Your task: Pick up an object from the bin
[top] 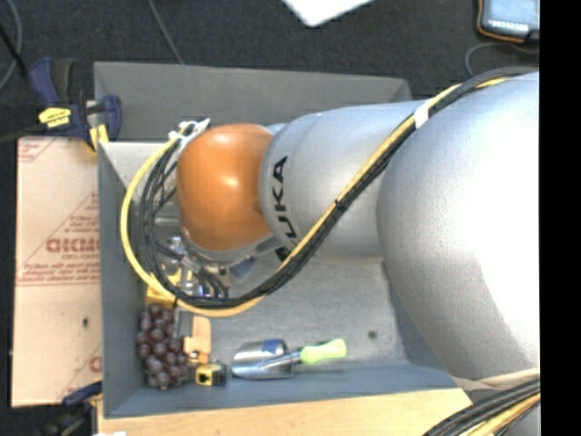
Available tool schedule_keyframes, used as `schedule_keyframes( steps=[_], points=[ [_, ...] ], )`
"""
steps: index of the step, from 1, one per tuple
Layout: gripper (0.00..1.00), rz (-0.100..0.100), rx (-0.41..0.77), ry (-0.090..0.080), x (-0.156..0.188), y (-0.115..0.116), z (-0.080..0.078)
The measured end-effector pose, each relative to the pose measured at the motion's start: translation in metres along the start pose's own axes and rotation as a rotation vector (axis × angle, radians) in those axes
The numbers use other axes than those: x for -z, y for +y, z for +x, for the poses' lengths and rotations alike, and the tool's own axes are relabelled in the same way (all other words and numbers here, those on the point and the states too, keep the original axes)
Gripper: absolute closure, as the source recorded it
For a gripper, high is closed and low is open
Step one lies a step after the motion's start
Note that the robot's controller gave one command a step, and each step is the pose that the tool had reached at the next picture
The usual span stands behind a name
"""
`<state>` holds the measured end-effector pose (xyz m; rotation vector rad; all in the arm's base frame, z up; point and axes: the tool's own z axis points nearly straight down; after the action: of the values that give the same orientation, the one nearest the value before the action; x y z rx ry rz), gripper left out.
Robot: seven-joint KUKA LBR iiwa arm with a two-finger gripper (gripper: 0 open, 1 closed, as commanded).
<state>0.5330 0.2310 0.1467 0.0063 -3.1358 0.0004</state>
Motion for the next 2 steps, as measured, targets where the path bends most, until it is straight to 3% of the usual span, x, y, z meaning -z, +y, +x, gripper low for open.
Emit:
schedule_keyframes(
  steps=[1,2],
  points=[
    [0.00,-0.002,-0.004,-0.008,0.005,-0.001,-0.002],
    [0.00,-0.005,-0.085,-0.011,-0.060,0.004,-0.035]
  ],
)
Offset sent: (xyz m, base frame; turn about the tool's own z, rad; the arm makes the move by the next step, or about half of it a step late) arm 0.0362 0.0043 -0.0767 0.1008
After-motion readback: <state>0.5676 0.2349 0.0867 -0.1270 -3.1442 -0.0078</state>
